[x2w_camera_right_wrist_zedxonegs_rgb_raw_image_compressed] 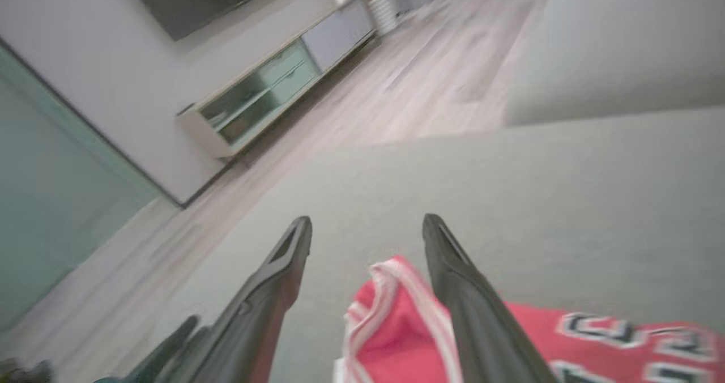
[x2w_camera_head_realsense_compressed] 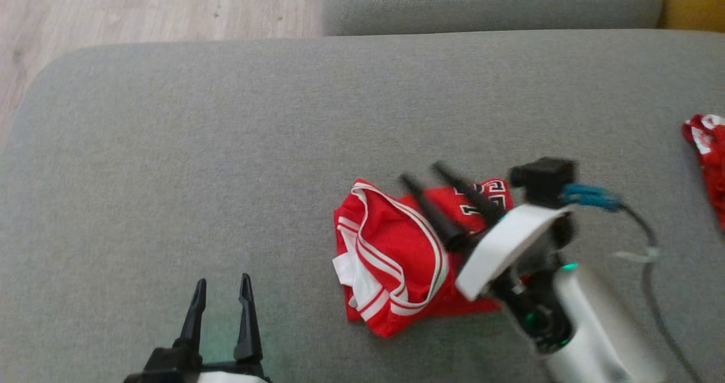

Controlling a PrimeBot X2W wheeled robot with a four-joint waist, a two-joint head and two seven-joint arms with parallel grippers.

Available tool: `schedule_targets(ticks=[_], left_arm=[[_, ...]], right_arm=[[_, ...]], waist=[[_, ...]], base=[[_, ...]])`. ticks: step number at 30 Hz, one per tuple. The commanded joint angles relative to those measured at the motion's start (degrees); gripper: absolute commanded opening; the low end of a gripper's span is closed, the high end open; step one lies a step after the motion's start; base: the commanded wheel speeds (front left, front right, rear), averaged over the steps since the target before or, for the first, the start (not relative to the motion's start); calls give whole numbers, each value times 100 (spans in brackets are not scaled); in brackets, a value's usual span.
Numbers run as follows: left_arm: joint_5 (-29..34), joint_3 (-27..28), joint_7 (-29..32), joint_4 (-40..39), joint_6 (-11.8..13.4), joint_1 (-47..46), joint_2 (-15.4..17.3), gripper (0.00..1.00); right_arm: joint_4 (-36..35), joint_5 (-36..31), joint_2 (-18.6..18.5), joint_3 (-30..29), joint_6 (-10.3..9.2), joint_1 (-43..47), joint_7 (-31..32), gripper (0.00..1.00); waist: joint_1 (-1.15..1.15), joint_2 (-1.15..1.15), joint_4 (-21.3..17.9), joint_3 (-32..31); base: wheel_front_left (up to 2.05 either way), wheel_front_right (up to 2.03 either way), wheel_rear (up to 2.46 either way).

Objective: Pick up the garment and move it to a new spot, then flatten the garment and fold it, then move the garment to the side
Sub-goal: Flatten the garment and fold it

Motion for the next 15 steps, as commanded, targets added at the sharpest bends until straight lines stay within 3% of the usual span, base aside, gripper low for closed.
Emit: schedule_targets(ticks=[1,7,15], left_arm=[[79,212,-56,-196,29,-38,-25,100],[167,288,-56,-269,-7,-12,-25,100],[382,529,-56,-320,-72,114,-25,100]], right_arm=[[-295,-299,66,-64,-5,-81,-111,100],[-536,-1765,-530,-878,-5,419,-758,100],[-43,-2510,-837,-1589,-5,1292,-2163,100]], waist=[[0,0,-51,-34],[0,0,-167,-137],[0,0,-209,-376]], base=[[0,0,0],[0,0,0],[0,0,0]])
